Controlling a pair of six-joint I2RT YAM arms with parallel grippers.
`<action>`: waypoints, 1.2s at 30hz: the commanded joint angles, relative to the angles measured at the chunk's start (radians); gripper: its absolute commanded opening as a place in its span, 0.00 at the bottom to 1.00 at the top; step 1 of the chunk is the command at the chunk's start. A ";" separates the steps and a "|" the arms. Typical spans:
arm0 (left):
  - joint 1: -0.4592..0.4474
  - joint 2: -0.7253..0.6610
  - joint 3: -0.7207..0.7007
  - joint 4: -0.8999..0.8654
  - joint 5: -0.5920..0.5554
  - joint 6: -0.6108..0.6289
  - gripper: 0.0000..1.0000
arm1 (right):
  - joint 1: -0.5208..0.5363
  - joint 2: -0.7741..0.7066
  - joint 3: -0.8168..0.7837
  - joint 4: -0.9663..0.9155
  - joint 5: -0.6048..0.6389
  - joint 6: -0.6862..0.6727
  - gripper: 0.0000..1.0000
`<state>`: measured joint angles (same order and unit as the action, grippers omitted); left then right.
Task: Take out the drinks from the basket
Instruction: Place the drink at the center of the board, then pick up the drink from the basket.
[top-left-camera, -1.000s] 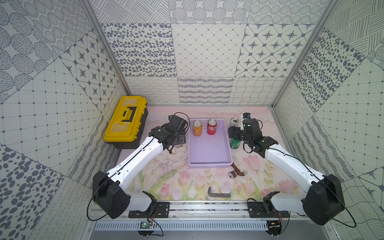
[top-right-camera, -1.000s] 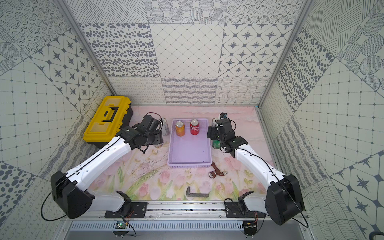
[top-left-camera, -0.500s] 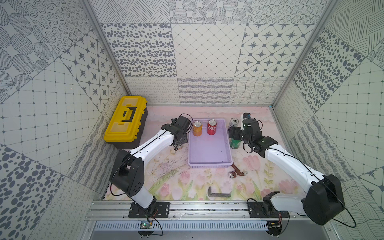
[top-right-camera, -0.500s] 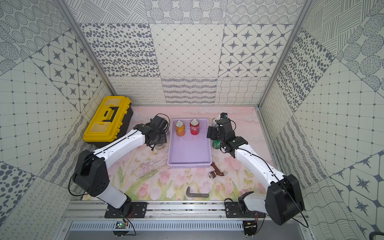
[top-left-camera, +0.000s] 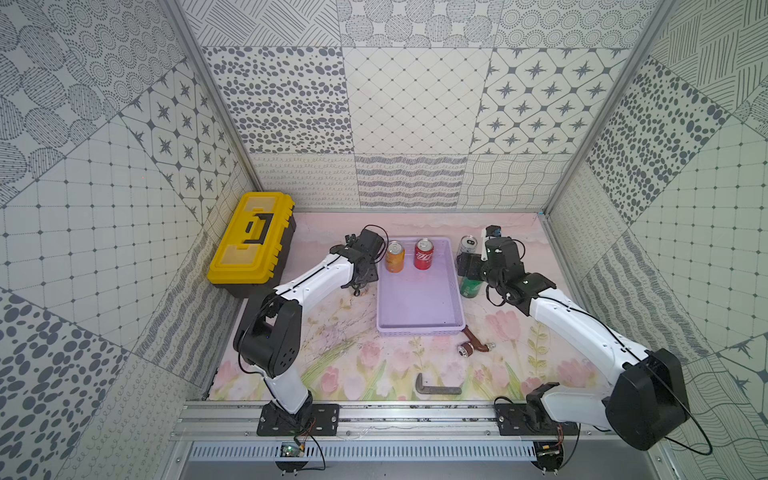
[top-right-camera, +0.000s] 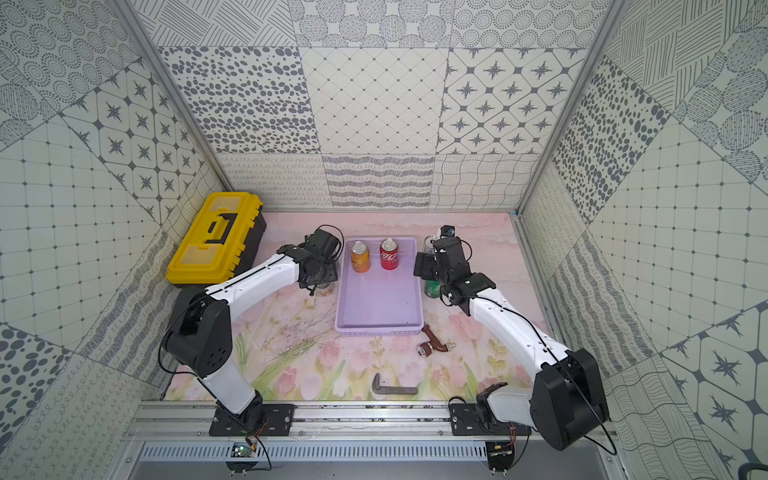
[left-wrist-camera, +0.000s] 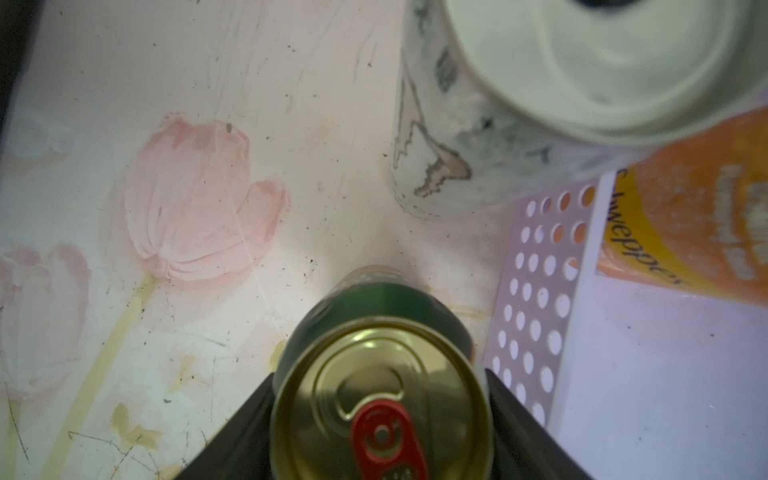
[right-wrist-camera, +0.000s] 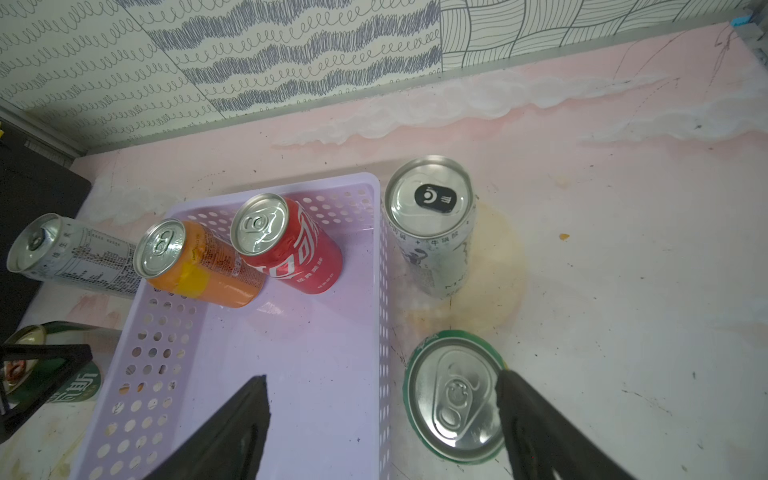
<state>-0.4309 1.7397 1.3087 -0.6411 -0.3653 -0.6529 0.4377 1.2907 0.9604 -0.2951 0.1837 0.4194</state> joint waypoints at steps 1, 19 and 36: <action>0.004 -0.002 -0.009 0.045 0.005 -0.020 0.68 | -0.003 -0.024 -0.012 0.036 0.001 0.013 0.89; -0.010 -0.169 -0.052 0.049 0.068 -0.039 1.00 | -0.009 -0.004 0.000 0.027 -0.035 -0.001 0.90; -0.040 -0.302 -0.187 0.109 0.178 -0.055 1.00 | 0.067 0.259 0.258 -0.052 -0.157 -0.011 0.90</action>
<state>-0.4686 1.4517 1.1309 -0.5636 -0.2317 -0.6994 0.4805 1.5009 1.1477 -0.3466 0.0402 0.4152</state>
